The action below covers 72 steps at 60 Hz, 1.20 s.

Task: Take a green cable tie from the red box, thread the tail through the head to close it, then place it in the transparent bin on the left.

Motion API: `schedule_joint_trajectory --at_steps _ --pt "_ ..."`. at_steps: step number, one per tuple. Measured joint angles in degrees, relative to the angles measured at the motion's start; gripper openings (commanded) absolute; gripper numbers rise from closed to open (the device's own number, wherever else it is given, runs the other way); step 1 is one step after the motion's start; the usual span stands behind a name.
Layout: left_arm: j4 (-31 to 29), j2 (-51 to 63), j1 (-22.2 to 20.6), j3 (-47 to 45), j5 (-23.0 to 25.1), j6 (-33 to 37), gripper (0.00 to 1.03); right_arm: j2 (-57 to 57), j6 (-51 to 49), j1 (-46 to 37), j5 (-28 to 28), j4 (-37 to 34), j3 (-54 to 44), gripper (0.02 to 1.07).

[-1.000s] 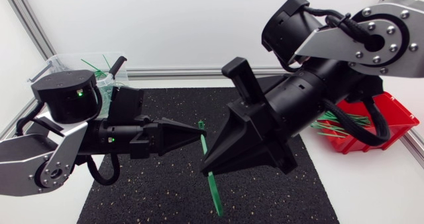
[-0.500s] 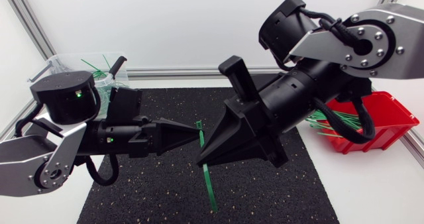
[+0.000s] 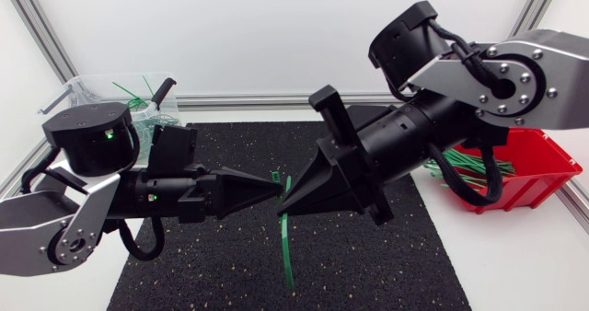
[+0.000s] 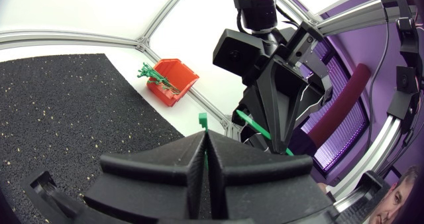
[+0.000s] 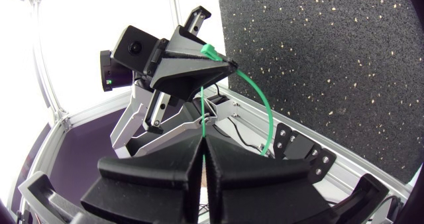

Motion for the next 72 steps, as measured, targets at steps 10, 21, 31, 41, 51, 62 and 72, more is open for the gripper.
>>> schedule_joint_trajectory --at_steps 10,21,31,41,51,62,72 --pt "0.6 -0.1 0.0 0.0 0.0 0.0 0.03 0.1 1.3 0.8 -1.5 -0.1 0.0 0.08" --pt "1.0 -1.0 0.0 -0.1 0.0 0.0 0.03 2.3 1.3 1.1 -4.3 -0.4 1.3 0.08" --pt "1.3 -2.1 0.1 -0.5 0.7 0.0 0.03 3.0 1.3 1.1 -4.8 -0.2 1.3 0.08" --pt "1.5 -2.9 0.1 -1.0 1.5 0.0 0.03 3.4 1.3 1.1 -4.8 0.0 1.3 0.08" --pt "1.7 -3.4 0.1 -1.0 1.6 0.0 0.03 3.4 1.2 1.0 -4.1 1.3 1.2 0.08" --pt "1.7 -3.4 0.1 -1.0 1.7 0.1 0.03 0.9 0.2 0.7 3.6 5.9 -0.8 0.14" --pt "2.1 -3.4 0.1 -1.0 1.7 0.1 0.03 -1.1 -3.7 0.7 7.1 4.8 -0.9 0.14"
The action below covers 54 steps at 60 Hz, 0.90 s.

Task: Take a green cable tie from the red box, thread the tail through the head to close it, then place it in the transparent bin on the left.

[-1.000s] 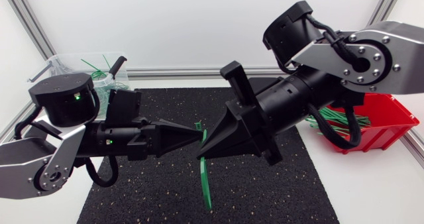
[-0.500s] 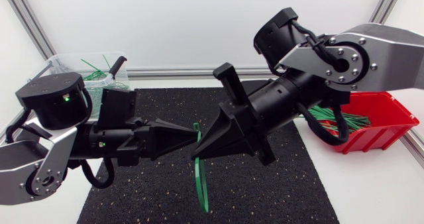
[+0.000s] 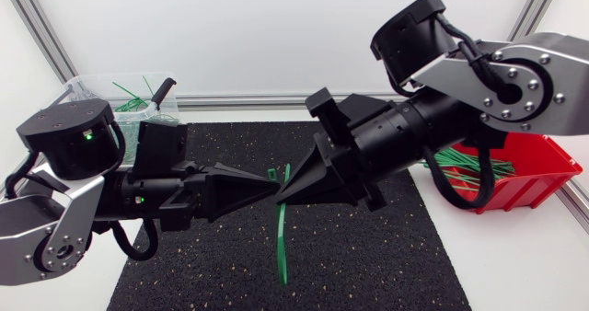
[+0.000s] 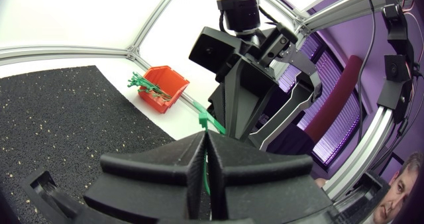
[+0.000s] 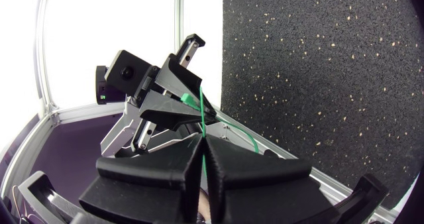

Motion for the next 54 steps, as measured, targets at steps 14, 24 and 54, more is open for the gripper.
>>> schedule_joint_trajectory --at_steps 14,24,54 --pt "0.0 0.0 0.4 0.0 0.0 0.5 0.03 -2.2 -4.6 0.1 2.4 -1.2 0.0 0.23" --pt "0.1 0.0 0.6 0.0 0.0 1.3 0.03 -3.6 -7.3 0.9 4.7 -1.9 -0.1 0.24" --pt "0.1 0.0 1.6 0.0 0.0 2.6 0.03 -7.0 -14.2 -3.4 6.5 -7.1 -0.2 0.34"
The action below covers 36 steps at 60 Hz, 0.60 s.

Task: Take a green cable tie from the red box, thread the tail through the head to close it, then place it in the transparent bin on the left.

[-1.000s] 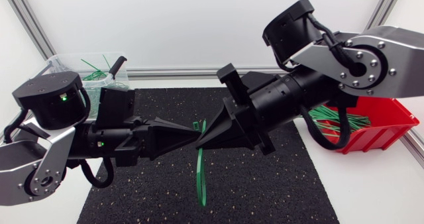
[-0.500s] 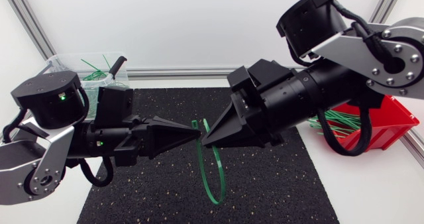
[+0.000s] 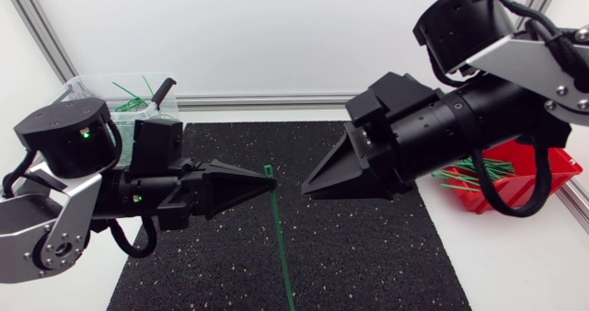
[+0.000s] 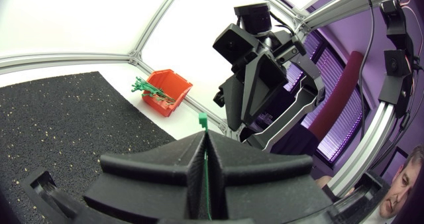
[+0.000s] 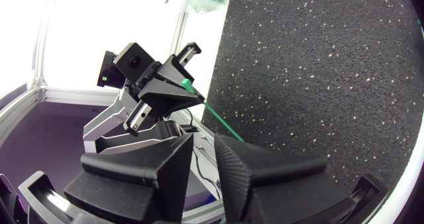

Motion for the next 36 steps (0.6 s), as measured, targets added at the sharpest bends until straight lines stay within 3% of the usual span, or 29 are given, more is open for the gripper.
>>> schedule_joint_trajectory --at_steps 11,22,28,36 --pt "0.0 0.3 6.1 1.5 3.0 2.9 0.04 0.4 -8.5 -2.3 5.5 -2.6 0.0 0.49" --pt "-0.1 5.0 9.7 5.2 7.6 8.3 0.04 6.1 -19.3 -2.3 12.6 -2.1 -0.4 0.53" --pt "-0.3 8.9 12.2 7.3 9.5 11.5 0.04 7.6 -24.0 -1.1 22.7 1.2 -1.8 0.53" --pt "-0.8 12.7 15.1 10.1 11.6 14.8 0.04 8.6 -30.4 2.4 31.7 4.2 -2.5 0.53"
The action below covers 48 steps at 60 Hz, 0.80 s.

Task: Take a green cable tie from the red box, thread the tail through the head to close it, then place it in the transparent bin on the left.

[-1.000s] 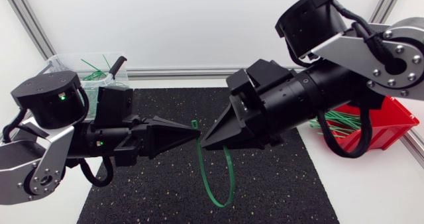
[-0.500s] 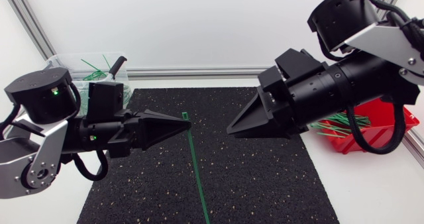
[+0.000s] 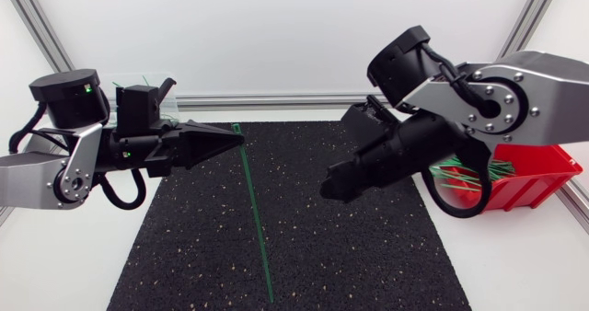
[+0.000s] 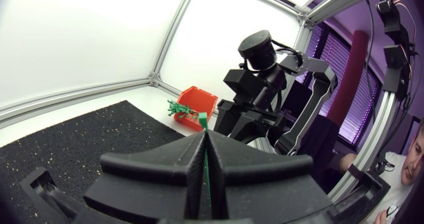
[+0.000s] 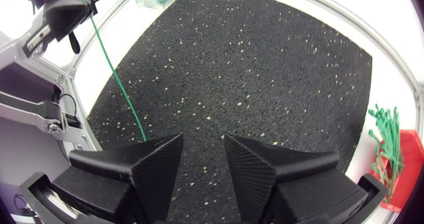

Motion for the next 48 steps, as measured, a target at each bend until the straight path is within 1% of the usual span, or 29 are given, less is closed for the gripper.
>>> schedule_joint_trajectory --at_steps 1,3,4,10,17,22,26,30,35,37,38,40,44,46,48 --pt "0.0 0.3 0.2 0.3 0.1 0.4 0.04 0.0 -0.6 0.5 1.1 0.7 -0.2 0.55" --pt "-0.1 1.2 0.6 1.1 0.3 1.0 0.04 0.0 -2.7 1.6 3.4 1.8 -0.5 0.63" --pt "-0.1 1.6 0.8 1.4 0.3 1.2 0.04 0.0 -3.7 2.1 4.3 2.1 -0.6 0.63" --pt "-0.2 4.4 1.3 3.3 0.3 3.1 0.04 -0.7 -9.9 7.0 13.7 9.1 -3.7 0.63" --pt "-0.6 7.0 1.3 4.9 0.5 4.2 0.04 -1.0 -15.6 12.8 21.1 12.3 -6.6 0.63" --pt "-0.9 8.5 1.3 6.1 0.5 5.0 0.04 -1.0 -21.9 16.2 25.6 14.3 -7.3 0.63" --pt "-1.2 9.6 1.3 7.3 0.5 5.1 0.04 -1.0 -25.9 17.5 27.6 16.4 -7.4 0.66" --pt "-1.9 10.8 1.3 8.7 0.5 5.2 0.03 -0.7 -30.0 18.5 29.3 17.2 -7.4 0.66" --pt "-3.6 11.8 1.3 9.7 0.7 6.4 0.03 0.5 -35.5 19.5 29.6 18.2 -7.4 0.66" --pt "-4.7 12.1 1.3 10.0 0.9 6.9 0.03 1.1 -37.4 19.9 29.5 18.3 -7.5 0.68" --pt "-5.2 12.2 1.3 10.2 0.9 7.1 0.03 1.4 -38.2 20.0 29.4 18.6 -7.5 0.71" --pt "-6.5 12.4 1.3 10.5 0.9 8.0 0.03 1.7 -39.7 20.3 29.5 19.9 -8.0 0.73" --pt "-9.6 12.7 1.3 11.3 1.2 9.8 0.03 2.0 -43.4 21.0 29.8 23.5 -9.3 0.74" --pt "-11.3 12.7 1.2 11.8 1.3 11.0 0.04 2.1 -45.2 21.2 30.6 25.1 -10.0 0.78" --pt "-13.3 12.8 1.2 12.4 1.4 12.1 0.03 2.2 -47.1 21.4 31.6 27.3 -10.8 0.79"
